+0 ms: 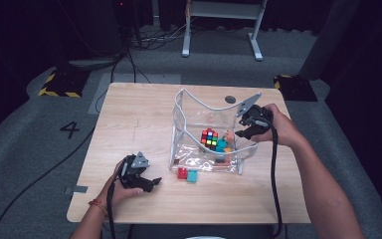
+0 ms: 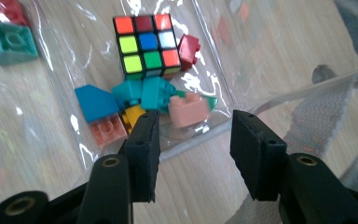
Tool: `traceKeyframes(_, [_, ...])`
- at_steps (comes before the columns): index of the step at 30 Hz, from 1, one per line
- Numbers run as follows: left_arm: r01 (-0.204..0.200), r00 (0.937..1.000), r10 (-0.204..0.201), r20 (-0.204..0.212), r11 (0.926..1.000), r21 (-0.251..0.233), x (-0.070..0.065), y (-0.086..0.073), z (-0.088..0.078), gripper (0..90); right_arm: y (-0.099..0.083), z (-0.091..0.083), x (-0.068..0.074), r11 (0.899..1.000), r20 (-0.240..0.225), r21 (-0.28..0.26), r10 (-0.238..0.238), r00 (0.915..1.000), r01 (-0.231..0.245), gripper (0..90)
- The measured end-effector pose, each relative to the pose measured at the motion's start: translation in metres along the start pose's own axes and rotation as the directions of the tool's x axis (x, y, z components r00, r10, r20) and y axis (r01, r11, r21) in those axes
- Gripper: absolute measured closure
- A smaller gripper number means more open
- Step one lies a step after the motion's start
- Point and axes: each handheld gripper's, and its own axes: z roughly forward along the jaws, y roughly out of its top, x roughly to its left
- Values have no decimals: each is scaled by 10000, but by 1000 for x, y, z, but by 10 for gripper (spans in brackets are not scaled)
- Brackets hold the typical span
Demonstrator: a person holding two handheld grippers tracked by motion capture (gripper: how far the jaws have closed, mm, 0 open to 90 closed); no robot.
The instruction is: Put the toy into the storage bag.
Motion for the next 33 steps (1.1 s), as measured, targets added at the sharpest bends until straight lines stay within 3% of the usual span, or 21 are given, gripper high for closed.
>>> traceKeyframes(5, [0, 10000, 0, -5, 10000, -5, 0, 0, 0, 139, -7, -16, -1, 9926, 189, -1163, 369, 9991, -345, 470])
traceKeyframes(7, [0, 10000, 0, -3, 10000, 1, 0, 0, 0, 139, -12, -26, -1, 9839, 170, -1660, 698, 9974, -660, 452])
traceKeyframes(11, [2, 10000, -2, -1, 10000, -1, 0, 0, 0, 139, -26, -46, 3, 9454, 209, -3035, 1316, 9911, -1192, 404])
traceKeyframes(16, [-20, 10000, 20, 7, 10000, 17, 0, 0, 0, 139, -48, -69, 9, 8926, 258, -4203, 1918, 9811, -1634, 337])
traceKeyframes(19, [5, 10000, -5, 0, 10000, 0, 0, 0, 0, 139, -59, -77, 14, 8694, 321, -4567, 2282, 9731, -1888, 320])
traceKeyframes(24, [-16, 10000, 16, 6, 10000, 15, 0, 0, 0, 139, -78, -85, 23, 8483, 450, -4901, 2545, 9660, -2006, 315])
traceKeyframes(29, [-14, 10000, 14, 4, 10000, 14, 0, 0, 0, 139, -103, -90, 34, 8329, 674, -5168, 2699, 9605, -1978, 314])
traceKeyframes(33, [-11, 10000, 11, 5, 10000, 13, 0, 0, 0, 139, -121, -85, 43, 8228, 546, -5244, 2891, 9557, -2190, 315])
